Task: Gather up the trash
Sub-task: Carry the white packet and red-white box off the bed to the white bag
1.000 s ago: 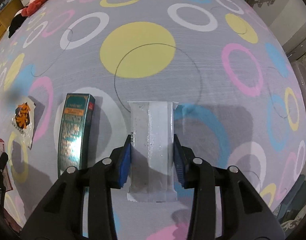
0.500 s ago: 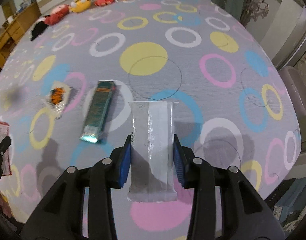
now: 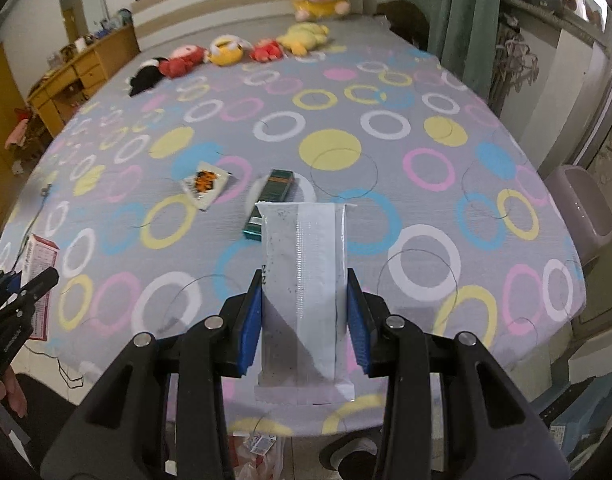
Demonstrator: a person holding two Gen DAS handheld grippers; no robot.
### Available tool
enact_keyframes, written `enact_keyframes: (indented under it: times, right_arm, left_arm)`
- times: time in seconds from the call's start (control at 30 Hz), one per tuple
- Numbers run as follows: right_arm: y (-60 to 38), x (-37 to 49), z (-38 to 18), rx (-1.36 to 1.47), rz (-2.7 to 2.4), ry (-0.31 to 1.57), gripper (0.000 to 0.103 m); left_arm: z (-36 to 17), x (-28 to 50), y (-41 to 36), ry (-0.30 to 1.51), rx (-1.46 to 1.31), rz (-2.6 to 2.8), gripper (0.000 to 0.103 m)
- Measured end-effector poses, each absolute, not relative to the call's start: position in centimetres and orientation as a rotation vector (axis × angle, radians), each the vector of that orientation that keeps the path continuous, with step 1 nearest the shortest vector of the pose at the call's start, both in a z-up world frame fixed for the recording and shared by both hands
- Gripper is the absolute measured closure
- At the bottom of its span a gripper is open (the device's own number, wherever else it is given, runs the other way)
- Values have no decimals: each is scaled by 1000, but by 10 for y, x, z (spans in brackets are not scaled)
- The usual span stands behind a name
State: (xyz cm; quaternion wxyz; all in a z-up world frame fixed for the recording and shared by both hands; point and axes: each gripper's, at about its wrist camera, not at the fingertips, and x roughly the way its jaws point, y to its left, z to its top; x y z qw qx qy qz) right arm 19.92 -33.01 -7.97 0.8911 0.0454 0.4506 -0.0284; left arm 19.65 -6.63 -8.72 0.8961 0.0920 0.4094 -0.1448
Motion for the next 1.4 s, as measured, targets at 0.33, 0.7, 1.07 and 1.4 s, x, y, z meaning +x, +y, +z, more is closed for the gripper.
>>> enact_keyframes:
  times: [0.33, 0.7, 1.07, 1.4]
  right_arm:
    - [-303, 118, -51, 68, -21, 830, 66]
    - [-273, 46, -39, 58, 59, 745, 65]
    - [-237, 19, -96, 54, 140, 849, 65]
    - [-212, 22, -185, 52, 184, 1021, 65]
  left_arm:
    - [-51, 125, -69, 808, 181, -339, 79]
    - [-45, 65, -61, 822, 146, -389, 79]
    - [-111, 31, -54, 991, 105, -420, 79]
    - [-204, 26, -61, 1217, 83, -405, 79]
